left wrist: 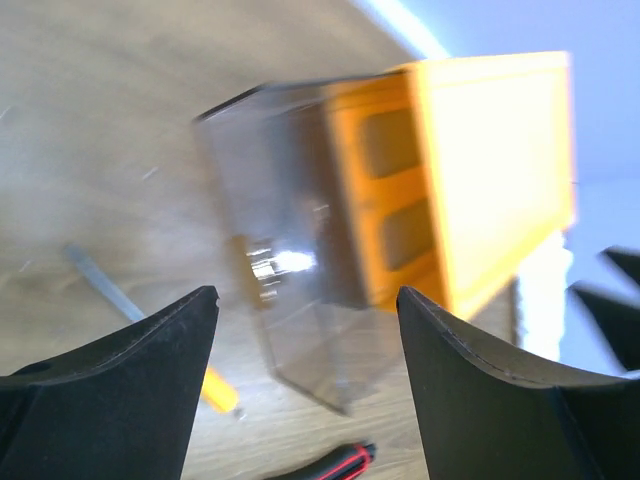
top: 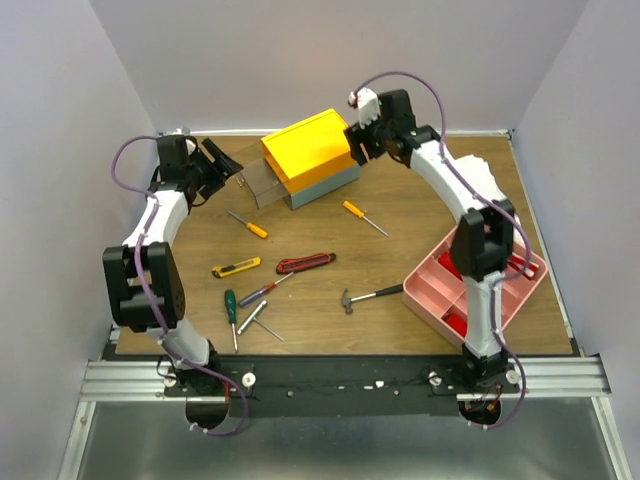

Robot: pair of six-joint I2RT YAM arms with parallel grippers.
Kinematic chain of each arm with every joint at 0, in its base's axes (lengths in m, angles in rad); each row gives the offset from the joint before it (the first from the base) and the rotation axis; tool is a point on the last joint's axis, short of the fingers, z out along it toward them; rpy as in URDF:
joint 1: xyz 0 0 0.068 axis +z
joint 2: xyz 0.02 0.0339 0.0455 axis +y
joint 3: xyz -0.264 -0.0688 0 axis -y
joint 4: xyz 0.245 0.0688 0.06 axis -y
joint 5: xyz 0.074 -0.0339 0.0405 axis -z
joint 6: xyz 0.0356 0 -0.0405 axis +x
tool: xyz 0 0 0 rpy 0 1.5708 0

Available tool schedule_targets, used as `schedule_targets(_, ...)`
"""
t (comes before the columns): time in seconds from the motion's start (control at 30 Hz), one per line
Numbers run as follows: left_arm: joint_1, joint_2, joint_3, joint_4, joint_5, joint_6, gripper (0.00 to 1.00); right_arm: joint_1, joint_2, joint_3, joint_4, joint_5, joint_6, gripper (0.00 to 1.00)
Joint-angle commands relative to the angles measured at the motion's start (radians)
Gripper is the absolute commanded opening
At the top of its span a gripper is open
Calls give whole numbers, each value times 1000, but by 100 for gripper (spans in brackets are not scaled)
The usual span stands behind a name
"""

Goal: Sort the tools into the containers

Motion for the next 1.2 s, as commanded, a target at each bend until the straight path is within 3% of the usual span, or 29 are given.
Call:
schedule_targets(0.0,2,-78,62,153,191,17,82,-17,-323,-376,-21,-96,-277,77)
schedule_targets(0.07,2,-86,64,182,206,28,82,-16,-358,-516,-35,-146,-358,76)
schedule_targets(0.13,2,-95,67,169,190,40,85,-14,-341,-540,-62,-172,-366,75)
schedule_targets(0.27,4,-112,79,110,174,124,85,-16,-214,-416,-191,-195,-303,68)
schedule_targets(0.53,8,-161,84,11,122,272,83,-5,-137,-395,-112,-220,-246,61)
schedule_targets(0.8,31,-205,53,-29,99,321,82,7,6,-257,-219,-217,-156,56)
schedule_targets(1.17,61,-238,-22,-6,88,298,82,47,36,-299,-193,-149,-148,56)
